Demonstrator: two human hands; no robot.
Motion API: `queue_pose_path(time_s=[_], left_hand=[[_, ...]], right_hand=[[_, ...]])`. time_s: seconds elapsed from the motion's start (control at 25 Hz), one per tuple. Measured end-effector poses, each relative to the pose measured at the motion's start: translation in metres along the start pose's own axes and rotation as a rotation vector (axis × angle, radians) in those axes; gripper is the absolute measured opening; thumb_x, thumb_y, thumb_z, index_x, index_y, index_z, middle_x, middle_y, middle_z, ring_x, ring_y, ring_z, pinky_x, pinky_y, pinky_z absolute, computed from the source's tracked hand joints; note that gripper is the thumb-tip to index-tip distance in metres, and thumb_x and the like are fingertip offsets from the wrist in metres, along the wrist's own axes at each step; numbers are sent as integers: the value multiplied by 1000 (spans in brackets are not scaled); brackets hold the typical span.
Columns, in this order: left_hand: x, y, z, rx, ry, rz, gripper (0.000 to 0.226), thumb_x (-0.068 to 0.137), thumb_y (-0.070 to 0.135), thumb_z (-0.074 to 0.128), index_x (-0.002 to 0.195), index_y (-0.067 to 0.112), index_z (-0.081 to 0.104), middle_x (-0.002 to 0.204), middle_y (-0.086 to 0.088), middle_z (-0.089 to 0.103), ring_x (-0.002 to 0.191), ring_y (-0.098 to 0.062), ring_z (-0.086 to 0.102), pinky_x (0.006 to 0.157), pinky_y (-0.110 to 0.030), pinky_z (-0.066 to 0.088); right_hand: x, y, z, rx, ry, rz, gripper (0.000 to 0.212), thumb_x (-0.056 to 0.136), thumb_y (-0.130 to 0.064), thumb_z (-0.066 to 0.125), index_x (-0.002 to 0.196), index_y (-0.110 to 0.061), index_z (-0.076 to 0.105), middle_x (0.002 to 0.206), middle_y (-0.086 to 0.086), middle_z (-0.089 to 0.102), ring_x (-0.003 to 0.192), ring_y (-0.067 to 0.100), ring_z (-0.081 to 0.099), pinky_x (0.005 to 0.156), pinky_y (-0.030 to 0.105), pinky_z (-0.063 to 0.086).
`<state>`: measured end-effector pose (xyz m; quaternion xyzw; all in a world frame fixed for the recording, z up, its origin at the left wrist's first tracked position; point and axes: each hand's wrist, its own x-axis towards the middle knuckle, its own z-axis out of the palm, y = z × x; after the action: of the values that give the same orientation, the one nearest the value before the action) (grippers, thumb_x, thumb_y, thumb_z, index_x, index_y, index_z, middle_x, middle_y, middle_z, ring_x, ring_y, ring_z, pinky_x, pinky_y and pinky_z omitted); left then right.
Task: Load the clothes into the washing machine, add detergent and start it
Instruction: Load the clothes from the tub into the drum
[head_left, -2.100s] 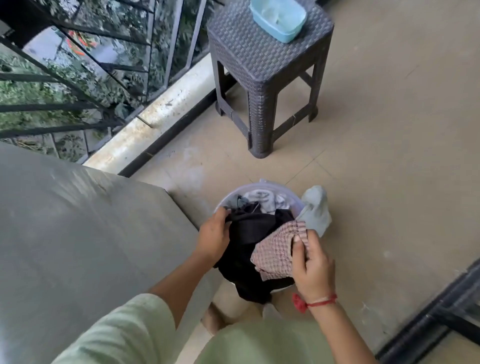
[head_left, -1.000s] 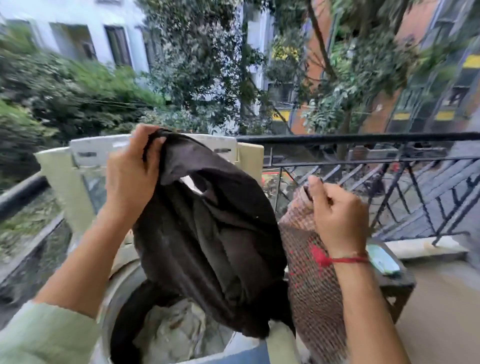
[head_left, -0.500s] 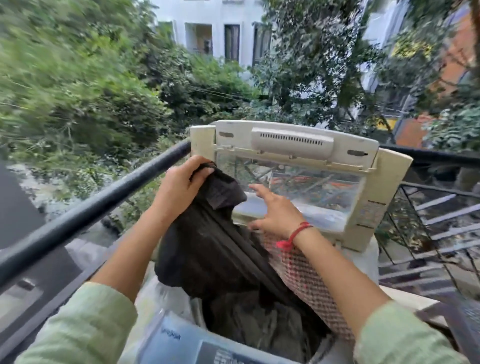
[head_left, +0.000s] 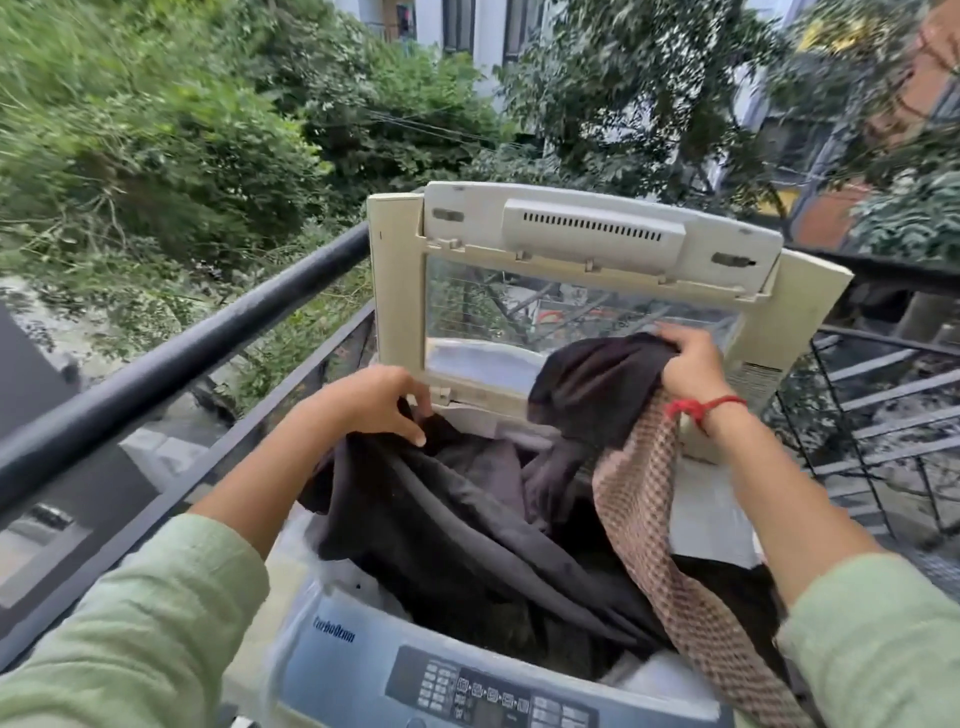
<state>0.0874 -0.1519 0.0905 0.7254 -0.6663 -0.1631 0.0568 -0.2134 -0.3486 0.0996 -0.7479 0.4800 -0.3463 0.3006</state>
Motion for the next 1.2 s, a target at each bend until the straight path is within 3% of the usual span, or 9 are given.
queue_pose_path(time_s=[0.08,0.2,0.4,0.52,0.64,0.76,0.96,1.12,1.2], left_hand=[[8,-6,19,32,-81,0,20,72,34,79,88,27,70,83,16,63,87,-10,62,73,-20,43],[22,0,31,-38,76,62,7,79,30,73,84,25,72,80,15,65,82,-10,62,76,-25,49],[50,23,27,73,429,120,7,86,26,63,84,24,69,82,4,69,76,-20,62,64,-30,49],[63,30,52,244,-142,56,19,83,29,67,98,20,71,93,-1,69,91,-24,64,72,-31,50],[67,58,95,417,-734,-87,52,80,40,71,125,17,59,103,-2,66,106,-24,63,81,-31,51],[84,106,133,253,-492,93,57,85,39,65,135,20,47,136,-1,51,123,-23,49,99,-35,43],[89,236,193,-230,-106,593,60,88,52,54,140,27,38,143,-6,38,130,-25,39,106,-39,37],[90,305,237,104,-215,583,48,91,42,49,135,24,45,150,-11,27,140,-39,16,112,-55,25],[87,310,251,32,-97,639,36,94,36,47,124,18,53,134,-12,43,132,-39,31,112,-49,24]], right_hand=[[3,15,-43,-142,81,43,33,81,10,55,113,3,64,115,23,64,113,33,57,95,30,40],[-12,16,-65,-230,23,44,30,82,9,54,109,1,66,113,22,65,110,29,58,94,30,40],[-45,-10,-51,-410,-675,-16,27,87,-1,59,110,-12,66,108,4,68,105,23,61,94,35,47],[-64,-5,-63,-704,-923,169,58,83,-7,64,136,-22,46,115,-2,59,107,16,55,96,29,43],[-81,5,-115,-696,-677,215,62,78,-17,73,134,-25,48,113,2,64,105,19,60,93,30,47],[-97,13,-182,-673,-145,175,38,79,-11,68,115,-25,66,94,1,71,91,22,65,84,35,52],[-161,56,-225,-909,506,183,20,82,-18,64,100,-23,71,91,19,71,83,39,64,72,42,53],[-198,97,-229,-729,451,196,15,82,-22,68,95,-25,72,89,8,74,77,30,66,68,30,48],[-209,110,-218,-599,392,167,14,80,-20,70,94,-23,73,89,5,74,80,25,68,73,32,53]])
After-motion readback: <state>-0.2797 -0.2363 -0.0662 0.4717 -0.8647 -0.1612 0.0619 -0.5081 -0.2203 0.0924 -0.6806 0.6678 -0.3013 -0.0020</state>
